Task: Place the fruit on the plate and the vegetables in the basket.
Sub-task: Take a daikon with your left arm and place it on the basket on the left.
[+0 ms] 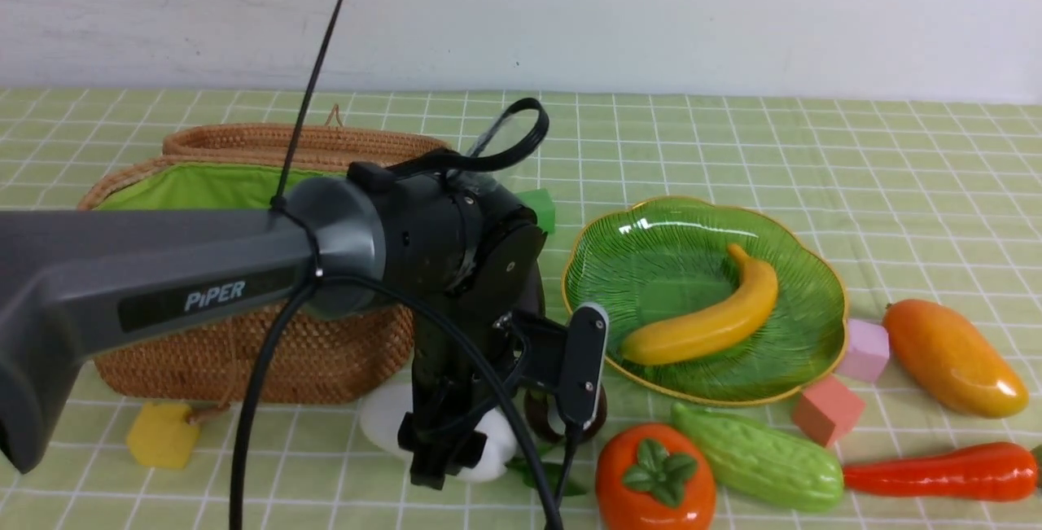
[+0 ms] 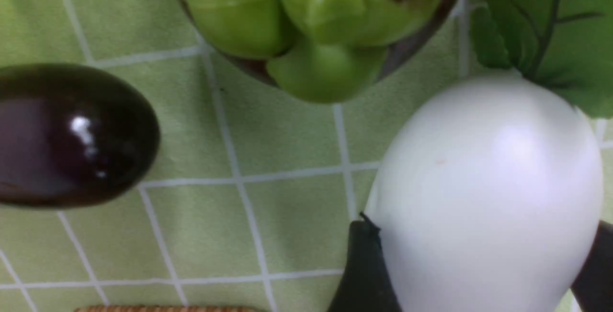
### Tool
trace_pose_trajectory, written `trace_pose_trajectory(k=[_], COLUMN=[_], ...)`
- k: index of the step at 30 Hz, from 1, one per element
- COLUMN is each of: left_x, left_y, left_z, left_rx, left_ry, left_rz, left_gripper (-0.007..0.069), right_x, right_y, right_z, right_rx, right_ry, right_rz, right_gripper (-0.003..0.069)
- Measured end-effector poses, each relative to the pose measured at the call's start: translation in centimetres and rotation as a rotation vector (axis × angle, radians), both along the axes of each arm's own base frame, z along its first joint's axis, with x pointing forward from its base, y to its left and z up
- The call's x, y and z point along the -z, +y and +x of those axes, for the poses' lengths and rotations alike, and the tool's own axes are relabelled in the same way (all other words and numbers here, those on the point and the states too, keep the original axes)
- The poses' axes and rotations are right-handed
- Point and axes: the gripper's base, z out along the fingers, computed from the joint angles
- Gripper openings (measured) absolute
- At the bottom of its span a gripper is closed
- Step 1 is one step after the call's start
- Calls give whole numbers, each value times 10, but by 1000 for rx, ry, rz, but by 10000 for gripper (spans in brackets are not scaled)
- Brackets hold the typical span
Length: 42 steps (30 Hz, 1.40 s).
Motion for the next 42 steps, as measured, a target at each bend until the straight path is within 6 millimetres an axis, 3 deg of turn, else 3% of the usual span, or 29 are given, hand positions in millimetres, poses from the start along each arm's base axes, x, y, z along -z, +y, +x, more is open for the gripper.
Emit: trace_pose_trajectory(k=[21, 32, 42], left_x=[-3, -3, -3], left_y=[2, 2, 2], left_z=[-3, -3, -3], left_rx=[-7, -7, -6], left_ry=[16, 16, 14], left_rz=[9, 8, 6], left_gripper=[469, 465, 462], right_x=[-1, -21, -24], right_y=[1, 5, 4], right_z=[1, 13, 16], right_rx=[2, 70, 106], right_ry=[-13, -191, -224], right_rz=[14, 189, 211], right_gripper=[113, 115, 115])
